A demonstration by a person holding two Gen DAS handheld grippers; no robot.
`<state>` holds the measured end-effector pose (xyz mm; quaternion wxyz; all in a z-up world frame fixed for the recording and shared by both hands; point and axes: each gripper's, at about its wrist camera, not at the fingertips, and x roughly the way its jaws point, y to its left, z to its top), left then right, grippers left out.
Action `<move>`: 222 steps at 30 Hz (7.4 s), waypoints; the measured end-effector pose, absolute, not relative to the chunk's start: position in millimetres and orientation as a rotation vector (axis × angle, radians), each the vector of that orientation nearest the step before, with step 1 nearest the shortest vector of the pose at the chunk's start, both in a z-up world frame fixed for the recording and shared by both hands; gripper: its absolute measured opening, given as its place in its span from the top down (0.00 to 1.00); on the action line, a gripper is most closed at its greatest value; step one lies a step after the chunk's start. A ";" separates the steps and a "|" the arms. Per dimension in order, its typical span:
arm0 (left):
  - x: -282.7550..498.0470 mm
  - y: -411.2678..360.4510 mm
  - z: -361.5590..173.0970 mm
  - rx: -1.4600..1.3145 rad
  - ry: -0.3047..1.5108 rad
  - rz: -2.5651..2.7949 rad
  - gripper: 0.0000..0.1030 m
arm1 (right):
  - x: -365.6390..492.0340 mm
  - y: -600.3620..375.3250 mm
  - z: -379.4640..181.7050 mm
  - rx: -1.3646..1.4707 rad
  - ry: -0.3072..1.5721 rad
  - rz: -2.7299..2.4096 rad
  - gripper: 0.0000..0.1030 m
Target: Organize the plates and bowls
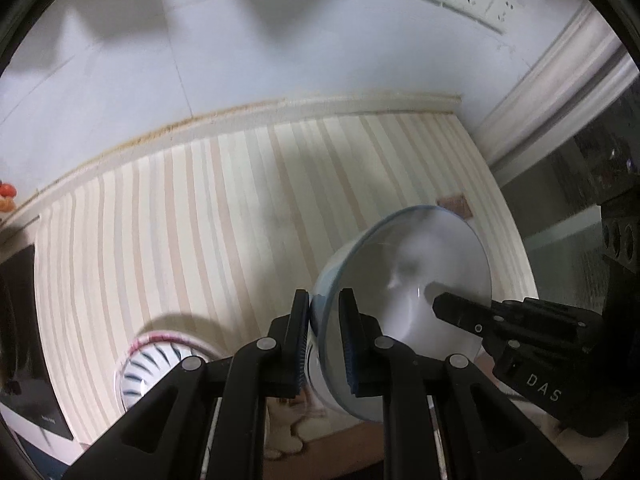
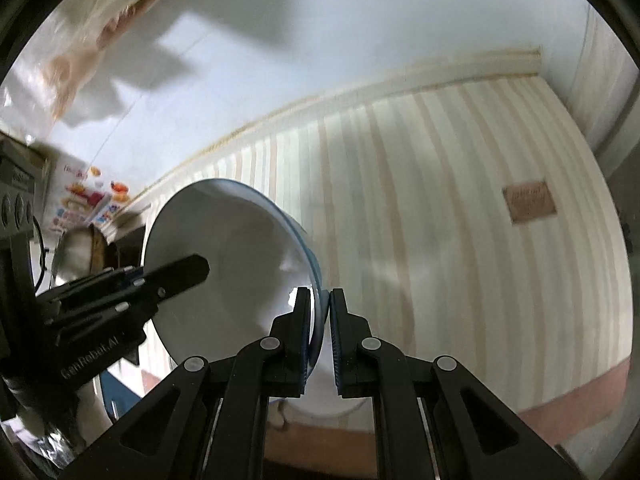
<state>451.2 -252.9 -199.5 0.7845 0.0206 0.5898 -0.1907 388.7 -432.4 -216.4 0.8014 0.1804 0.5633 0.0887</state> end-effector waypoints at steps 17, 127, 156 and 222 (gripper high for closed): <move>411.3 -260.8 -278.0 0.103 1.431 -0.402 0.87 | 352.3 -437.7 -297.8 0.408 1.357 0.159 0.89; 459.1 -261.4 -358.2 -0.164 1.703 -0.528 0.53 | 344.6 -457.2 -391.7 0.859 1.305 0.297 0.25; 440.2 -196.0 -305.2 -0.235 1.614 -0.449 0.59 | 380.7 -418.8 -366.1 0.768 1.349 0.356 0.52; 370.7 -16.1 -254.0 -0.136 1.349 -0.104 0.58 | 389.5 -201.2 -319.0 0.362 1.391 0.401 0.50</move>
